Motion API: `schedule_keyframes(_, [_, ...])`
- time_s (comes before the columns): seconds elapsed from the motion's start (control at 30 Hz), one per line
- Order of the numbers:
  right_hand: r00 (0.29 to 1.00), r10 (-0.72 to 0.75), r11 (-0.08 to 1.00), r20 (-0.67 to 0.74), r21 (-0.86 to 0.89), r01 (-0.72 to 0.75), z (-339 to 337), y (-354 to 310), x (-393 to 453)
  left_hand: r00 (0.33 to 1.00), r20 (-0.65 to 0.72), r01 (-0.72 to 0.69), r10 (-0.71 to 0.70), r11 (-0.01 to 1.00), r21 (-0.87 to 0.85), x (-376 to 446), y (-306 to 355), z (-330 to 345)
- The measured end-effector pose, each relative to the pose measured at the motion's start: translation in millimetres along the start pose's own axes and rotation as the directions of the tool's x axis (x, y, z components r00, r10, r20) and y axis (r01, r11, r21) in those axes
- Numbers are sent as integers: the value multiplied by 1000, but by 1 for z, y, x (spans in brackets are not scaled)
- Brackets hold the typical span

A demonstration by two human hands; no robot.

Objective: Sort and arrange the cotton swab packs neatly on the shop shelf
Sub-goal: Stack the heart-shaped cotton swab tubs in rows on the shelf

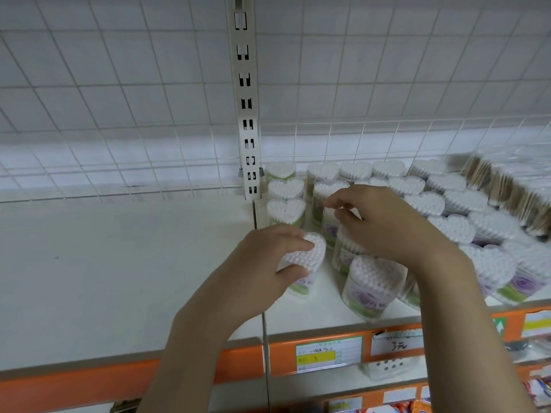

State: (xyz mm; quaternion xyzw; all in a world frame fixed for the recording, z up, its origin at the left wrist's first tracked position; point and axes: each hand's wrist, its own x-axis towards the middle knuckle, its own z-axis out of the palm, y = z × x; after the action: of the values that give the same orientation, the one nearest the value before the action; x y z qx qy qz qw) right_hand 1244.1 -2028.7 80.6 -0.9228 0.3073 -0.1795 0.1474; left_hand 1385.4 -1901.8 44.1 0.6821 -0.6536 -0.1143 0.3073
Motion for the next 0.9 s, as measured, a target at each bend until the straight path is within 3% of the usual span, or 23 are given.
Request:
schedule_keyframes(0.27, [1000, 19, 1000, 9, 0, -19, -2, 6, -8, 997, 13, -76, 75, 983, 169, 8, -6, 1])
schedule_keyframes(0.47, [998, -35, 998, 48, -49, 37, -3, -2, 3, 997, -24, -74, 77, 991, 113, 3, -11, 1])
schedule_keyframes(0.9, [935, -73, 953, 347, -253, 168, 10, -27, 75, 958, -204, 236, -203, 960, 152, -24, -46, -31])
